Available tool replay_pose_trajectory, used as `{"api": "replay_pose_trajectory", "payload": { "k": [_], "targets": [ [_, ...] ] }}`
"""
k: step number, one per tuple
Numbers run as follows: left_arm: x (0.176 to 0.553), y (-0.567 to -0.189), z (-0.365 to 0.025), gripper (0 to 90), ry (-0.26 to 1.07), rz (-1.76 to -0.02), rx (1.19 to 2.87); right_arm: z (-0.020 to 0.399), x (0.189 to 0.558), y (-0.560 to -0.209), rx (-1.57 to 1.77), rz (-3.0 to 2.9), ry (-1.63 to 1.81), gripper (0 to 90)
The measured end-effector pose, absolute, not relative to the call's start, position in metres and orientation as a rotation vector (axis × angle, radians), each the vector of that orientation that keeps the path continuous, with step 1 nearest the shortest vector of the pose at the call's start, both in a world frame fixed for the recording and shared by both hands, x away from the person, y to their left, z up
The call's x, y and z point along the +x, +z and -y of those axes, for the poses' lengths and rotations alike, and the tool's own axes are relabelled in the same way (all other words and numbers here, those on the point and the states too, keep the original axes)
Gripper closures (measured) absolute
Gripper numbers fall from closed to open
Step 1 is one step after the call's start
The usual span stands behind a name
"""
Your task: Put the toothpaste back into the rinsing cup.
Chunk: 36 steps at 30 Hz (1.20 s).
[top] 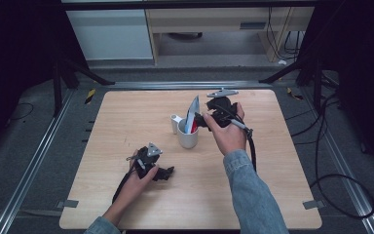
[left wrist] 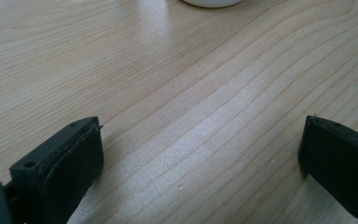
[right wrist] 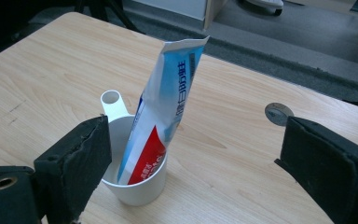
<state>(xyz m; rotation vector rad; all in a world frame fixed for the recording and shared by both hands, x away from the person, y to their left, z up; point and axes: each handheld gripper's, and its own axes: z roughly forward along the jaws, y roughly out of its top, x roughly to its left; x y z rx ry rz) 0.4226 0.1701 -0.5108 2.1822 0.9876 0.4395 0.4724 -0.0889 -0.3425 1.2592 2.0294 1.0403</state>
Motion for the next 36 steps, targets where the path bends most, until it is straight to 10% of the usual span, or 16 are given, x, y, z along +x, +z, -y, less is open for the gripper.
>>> {"api": "replay_pose_trajectory", "payload": {
  "k": [36],
  "targets": [
    [0.420,-0.511,-0.169,0.0,0.436,-0.978,2.188,0.165,0.432,-0.434,1.411,-2.000,0.922,12.6]
  ]
}}
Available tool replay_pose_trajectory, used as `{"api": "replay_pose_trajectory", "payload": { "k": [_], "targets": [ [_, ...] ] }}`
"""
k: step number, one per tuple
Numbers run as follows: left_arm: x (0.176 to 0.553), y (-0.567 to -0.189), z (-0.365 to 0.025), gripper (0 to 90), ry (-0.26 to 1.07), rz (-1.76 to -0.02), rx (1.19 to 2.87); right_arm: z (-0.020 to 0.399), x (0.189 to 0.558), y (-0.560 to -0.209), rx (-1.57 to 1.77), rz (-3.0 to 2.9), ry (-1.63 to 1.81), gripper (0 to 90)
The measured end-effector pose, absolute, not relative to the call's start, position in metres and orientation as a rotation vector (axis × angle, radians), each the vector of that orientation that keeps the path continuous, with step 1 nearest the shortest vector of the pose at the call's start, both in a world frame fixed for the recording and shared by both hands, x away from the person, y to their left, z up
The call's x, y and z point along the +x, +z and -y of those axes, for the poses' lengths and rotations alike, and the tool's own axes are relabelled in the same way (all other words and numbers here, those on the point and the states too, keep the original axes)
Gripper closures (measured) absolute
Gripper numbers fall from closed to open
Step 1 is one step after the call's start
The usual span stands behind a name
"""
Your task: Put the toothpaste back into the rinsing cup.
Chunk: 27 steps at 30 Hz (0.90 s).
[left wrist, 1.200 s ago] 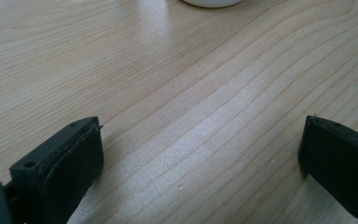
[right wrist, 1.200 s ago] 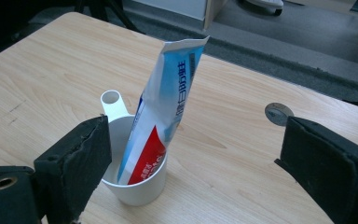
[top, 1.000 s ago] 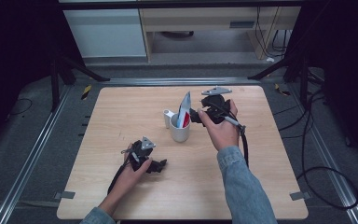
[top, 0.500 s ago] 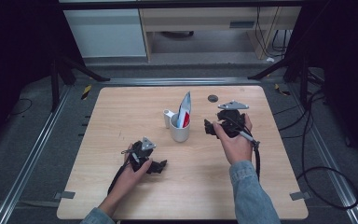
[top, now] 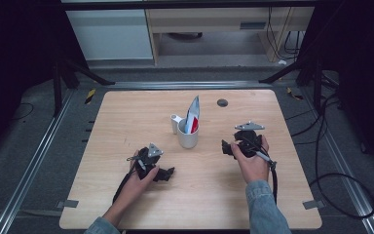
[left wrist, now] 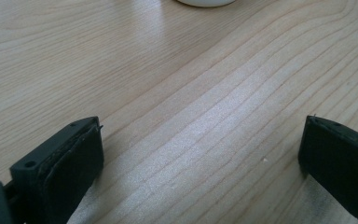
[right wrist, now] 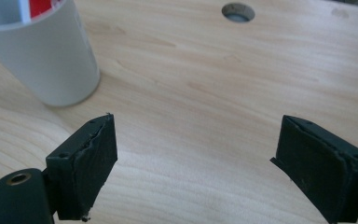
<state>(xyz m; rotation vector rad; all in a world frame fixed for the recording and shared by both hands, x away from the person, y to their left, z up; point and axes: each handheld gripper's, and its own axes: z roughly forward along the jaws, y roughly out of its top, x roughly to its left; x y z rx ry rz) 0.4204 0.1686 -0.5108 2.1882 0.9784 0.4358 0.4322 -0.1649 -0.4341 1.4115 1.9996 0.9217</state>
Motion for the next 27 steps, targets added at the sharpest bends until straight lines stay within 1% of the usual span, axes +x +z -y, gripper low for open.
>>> {"api": "replay_pose_trajectory", "payload": {
  "k": [5,12,22,27],
  "targets": [
    [0.420,-0.511,-0.169,0.0,0.434,-0.977,2.188,0.167,0.430,-0.453,1.451,-2.016,0.898,13.0],
    [0.420,-0.511,-0.169,0.0,0.434,-0.977,2.188,0.168,0.427,-0.470,1.474,-2.036,0.874,13.2],
    [0.420,-0.511,-0.169,0.0,0.434,-0.977,2.188,0.171,0.427,-0.484,1.499,-2.018,0.873,13.5],
    [0.420,-0.511,-0.169,0.0,0.436,-0.978,2.188,0.174,0.430,-0.486,1.511,-1.993,0.876,13.6]
  ]
}}
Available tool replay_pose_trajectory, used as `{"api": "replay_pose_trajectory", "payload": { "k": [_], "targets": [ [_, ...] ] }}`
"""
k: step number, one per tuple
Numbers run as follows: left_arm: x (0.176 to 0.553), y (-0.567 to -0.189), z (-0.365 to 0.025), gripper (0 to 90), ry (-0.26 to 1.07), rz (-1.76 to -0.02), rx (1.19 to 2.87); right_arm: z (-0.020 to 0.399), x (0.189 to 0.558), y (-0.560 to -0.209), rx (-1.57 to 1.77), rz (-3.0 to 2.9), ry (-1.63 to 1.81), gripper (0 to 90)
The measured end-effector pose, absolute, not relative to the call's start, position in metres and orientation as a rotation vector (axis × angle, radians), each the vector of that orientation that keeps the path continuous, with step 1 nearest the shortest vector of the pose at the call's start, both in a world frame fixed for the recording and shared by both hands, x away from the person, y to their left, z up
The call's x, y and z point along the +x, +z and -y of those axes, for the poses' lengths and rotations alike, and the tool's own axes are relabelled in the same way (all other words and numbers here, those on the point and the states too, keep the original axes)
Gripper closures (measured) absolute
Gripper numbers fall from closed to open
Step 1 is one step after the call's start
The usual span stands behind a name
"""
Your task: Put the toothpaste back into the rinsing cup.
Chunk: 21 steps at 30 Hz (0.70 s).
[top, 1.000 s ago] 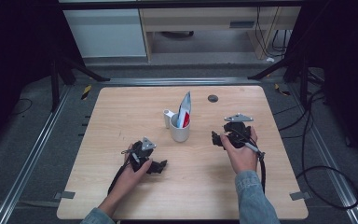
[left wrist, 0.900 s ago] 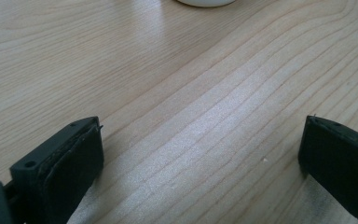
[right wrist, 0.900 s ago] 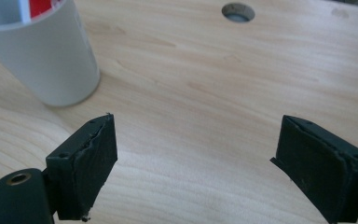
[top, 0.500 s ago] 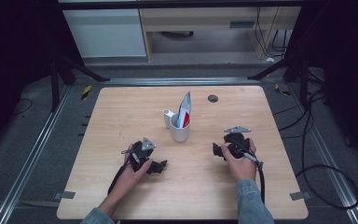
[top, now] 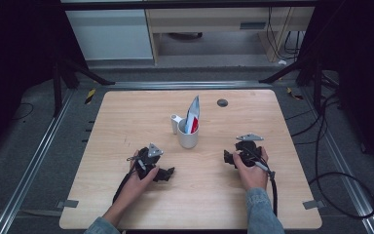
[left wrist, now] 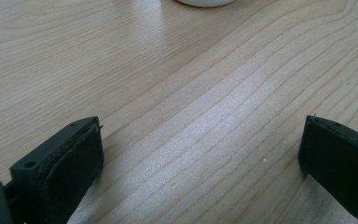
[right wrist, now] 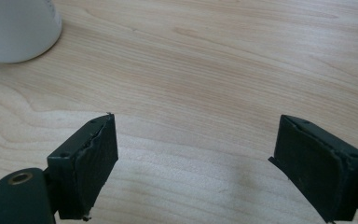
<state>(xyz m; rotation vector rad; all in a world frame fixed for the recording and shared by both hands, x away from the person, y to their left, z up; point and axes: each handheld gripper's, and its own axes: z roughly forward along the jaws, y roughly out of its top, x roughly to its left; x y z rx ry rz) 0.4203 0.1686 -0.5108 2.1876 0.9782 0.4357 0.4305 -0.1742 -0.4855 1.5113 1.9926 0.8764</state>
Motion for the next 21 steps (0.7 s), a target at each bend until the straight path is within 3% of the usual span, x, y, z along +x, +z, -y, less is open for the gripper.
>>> {"api": "replay_pose_trajectory", "payload": {
  "k": [21],
  "targets": [
    [0.420,-0.511,-0.169,0.0,0.434,-0.978,2.188,0.173,0.443,-0.504,1.549,-1.975,0.858,12.4]
  ]
}}
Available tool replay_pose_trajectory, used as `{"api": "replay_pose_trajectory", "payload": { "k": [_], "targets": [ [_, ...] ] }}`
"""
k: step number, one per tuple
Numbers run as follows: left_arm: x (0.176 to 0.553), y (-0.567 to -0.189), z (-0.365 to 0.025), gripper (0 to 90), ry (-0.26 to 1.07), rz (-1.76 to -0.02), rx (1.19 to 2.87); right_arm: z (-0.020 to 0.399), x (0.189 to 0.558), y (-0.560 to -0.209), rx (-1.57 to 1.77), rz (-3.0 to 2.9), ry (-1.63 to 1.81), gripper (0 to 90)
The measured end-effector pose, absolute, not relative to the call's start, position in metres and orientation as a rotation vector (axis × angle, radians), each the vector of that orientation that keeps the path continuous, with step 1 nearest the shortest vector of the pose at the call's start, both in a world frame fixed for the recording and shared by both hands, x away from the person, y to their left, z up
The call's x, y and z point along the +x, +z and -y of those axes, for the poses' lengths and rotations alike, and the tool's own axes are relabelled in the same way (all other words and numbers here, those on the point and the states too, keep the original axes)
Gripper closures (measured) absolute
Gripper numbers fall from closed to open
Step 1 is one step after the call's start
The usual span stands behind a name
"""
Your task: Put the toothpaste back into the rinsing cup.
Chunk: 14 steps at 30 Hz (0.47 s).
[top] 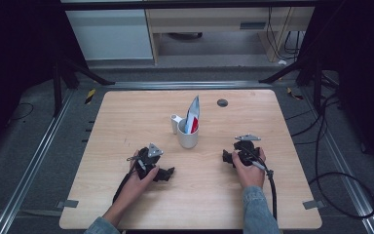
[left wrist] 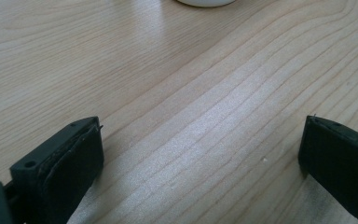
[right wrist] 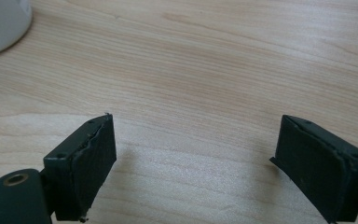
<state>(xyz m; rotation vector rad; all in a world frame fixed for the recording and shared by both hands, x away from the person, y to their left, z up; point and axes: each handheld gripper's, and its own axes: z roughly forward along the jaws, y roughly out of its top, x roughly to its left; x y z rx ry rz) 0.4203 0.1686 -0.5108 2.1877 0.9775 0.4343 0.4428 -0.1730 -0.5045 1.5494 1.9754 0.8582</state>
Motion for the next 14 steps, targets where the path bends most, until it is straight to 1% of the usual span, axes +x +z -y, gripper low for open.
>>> {"api": "replay_pose_trajectory", "payload": {
  "k": [8,12,14],
  "targets": [
    [0.4203,-0.5108,-0.1686,0.0,0.434,-0.977,2.188,0.1736,0.4424,-0.5132,1.531,-1.950,0.864,8.8],
    [0.4203,-0.5108,-0.1685,0.0,0.436,-0.978,2.188,0.1731,0.4423,-0.5138,1.546,-1.960,0.850,2.4],
    [0.4202,-0.5108,-0.1683,0.0,0.436,-0.978,2.188,0.1733,0.4427,-0.5140,1.553,-1.955,0.844,1.3]
  ]
}}
